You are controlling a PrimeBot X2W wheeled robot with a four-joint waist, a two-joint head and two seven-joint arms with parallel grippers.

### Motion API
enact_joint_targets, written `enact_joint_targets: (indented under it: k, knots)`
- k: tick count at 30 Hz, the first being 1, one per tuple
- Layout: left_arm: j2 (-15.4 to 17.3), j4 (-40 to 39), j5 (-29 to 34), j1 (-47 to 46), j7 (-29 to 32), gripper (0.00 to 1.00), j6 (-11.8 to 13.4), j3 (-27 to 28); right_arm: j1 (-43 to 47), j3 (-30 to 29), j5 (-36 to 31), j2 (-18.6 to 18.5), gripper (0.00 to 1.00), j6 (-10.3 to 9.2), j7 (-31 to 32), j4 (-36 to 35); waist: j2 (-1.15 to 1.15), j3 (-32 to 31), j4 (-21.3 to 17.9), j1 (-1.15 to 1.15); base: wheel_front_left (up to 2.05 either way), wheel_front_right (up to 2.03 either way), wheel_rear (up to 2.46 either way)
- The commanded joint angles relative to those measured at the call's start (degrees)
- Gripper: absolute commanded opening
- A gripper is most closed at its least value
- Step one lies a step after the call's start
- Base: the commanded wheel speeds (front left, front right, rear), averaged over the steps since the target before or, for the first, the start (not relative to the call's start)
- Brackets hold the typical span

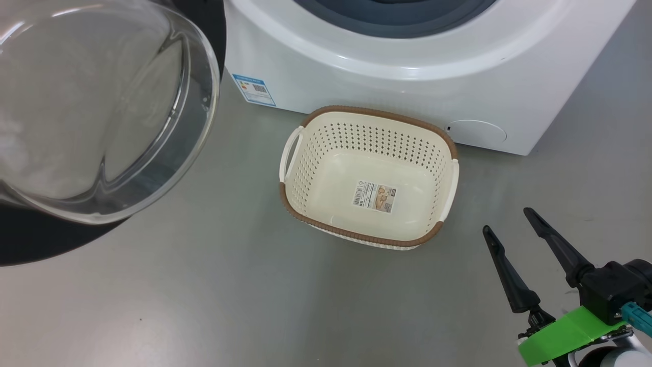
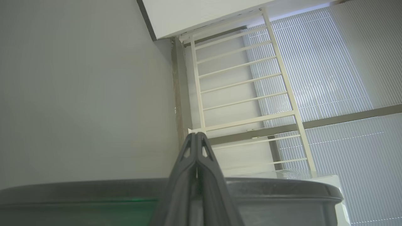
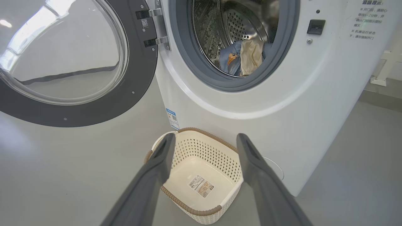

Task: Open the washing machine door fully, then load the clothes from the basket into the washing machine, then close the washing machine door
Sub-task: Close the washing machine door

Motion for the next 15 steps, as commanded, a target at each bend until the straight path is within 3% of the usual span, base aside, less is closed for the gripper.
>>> enact_joint_targets:
  k: [1, 15]
  knots:
    - [4.16, -1.37, -0.01, -0.83, 1.65, 0.0, -1.08, 1.18, -1.24, 1.23, 0.62, -0.49, 1.0, 0.09, 0.12, -1.75, 0.0, -0.07, 0.19, 0.0, 0.0, 0.0, 0.0]
    - [4.76, -6.65, -1.13, 4.43, 10.84, 0.0, -1.62, -0.76, -1.31, 1.07, 0.82, -0.03, 1.0, 0.09, 0.15, -1.8, 0.0, -0.04, 1.04, 0.0, 0.0, 0.0, 0.0]
